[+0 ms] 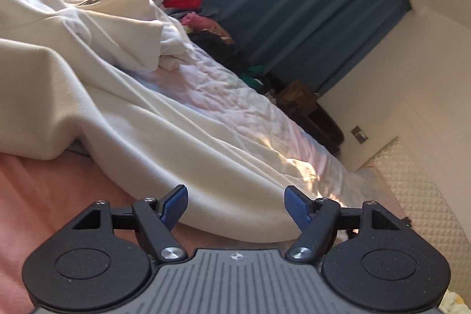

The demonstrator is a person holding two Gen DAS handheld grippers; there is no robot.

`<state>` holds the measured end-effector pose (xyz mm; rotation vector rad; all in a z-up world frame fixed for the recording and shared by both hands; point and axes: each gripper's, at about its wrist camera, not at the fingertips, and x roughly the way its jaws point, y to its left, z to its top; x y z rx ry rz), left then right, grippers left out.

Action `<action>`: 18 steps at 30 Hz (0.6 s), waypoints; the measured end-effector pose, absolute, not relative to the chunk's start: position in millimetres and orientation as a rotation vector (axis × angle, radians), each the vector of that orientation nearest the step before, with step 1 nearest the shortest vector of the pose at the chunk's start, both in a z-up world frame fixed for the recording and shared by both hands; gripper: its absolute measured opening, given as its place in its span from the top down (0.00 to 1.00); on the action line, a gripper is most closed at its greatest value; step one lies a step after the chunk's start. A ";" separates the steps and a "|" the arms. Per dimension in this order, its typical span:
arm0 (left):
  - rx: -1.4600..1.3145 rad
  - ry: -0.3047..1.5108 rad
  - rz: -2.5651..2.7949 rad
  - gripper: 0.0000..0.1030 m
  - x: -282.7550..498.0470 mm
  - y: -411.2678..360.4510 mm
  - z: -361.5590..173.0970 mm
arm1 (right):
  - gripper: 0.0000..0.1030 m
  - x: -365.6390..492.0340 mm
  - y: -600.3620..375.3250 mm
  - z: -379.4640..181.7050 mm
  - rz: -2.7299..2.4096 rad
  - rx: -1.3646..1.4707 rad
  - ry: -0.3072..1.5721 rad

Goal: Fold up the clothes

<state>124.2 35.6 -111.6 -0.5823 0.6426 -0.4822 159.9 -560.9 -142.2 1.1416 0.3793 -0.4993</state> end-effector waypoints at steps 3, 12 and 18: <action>-0.587 0.657 -0.448 0.28 127.4 40.9 -112.6 | 0.94 151.8 -554.5 -119.0 -0.478 1.109 0.266; -0.547 0.699 -0.387 0.25 127.6 45.9 -112.8 | 0.94 120.2 -559.8 -116.0 -0.686 0.969 0.325; -0.507 0.704 -0.346 0.24 125.4 48.3 -111.9 | 0.81 124.2 -549.9 -125.5 -0.737 0.889 0.468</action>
